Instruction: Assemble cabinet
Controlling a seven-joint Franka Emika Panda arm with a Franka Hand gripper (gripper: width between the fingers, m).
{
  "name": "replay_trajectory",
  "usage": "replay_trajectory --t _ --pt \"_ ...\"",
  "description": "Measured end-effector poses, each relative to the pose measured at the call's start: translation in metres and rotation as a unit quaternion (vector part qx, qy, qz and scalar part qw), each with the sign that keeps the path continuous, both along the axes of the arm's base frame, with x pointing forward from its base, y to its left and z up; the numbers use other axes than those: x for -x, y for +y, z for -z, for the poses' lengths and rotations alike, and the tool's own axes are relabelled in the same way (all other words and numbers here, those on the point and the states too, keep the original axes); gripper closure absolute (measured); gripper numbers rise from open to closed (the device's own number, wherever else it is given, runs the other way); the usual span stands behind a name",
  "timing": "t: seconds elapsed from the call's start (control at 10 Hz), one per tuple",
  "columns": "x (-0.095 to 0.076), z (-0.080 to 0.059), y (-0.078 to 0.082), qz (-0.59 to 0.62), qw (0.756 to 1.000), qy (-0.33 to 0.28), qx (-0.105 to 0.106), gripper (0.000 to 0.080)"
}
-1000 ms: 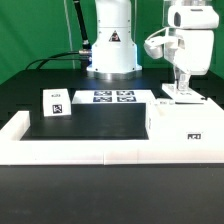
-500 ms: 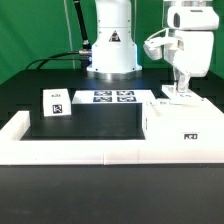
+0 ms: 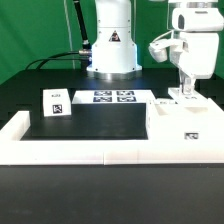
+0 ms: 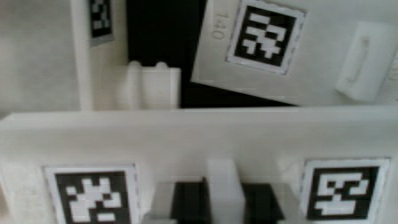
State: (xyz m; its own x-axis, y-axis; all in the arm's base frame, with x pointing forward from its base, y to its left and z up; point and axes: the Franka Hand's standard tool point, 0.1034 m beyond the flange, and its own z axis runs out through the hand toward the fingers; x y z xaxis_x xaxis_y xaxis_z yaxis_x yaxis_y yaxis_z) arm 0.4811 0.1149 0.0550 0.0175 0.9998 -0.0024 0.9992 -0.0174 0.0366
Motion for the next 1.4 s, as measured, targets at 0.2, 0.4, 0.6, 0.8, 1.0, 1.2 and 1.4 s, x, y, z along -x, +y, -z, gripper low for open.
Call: replay_trajectory --t 0.2,0.4,0.6,0.8,1.0,1.2,1.4 --pt "0.0 0.0 0.0 0.0 1.0 0.0 0.0 0.0729" --pt "0.0 0.0 0.0 0.0 1.0 0.0 0.0 0.0729" --pt "0.003 0.001 0.003 0.032 0.999 -0.009 -0.009 0.0729" --pt "-0.005 0.0 0.004 0.048 0.999 -0.003 -0.004 0.0729" --pt "-0.025 -0.001 0.002 0.051 0.999 0.002 0.003 0.0729" --pt "-0.04 -0.002 -0.002 0.025 1.0 -0.002 0.002 0.0729" --pt "-0.045 -0.002 -0.003 0.008 1.0 -0.004 0.001 0.0729"
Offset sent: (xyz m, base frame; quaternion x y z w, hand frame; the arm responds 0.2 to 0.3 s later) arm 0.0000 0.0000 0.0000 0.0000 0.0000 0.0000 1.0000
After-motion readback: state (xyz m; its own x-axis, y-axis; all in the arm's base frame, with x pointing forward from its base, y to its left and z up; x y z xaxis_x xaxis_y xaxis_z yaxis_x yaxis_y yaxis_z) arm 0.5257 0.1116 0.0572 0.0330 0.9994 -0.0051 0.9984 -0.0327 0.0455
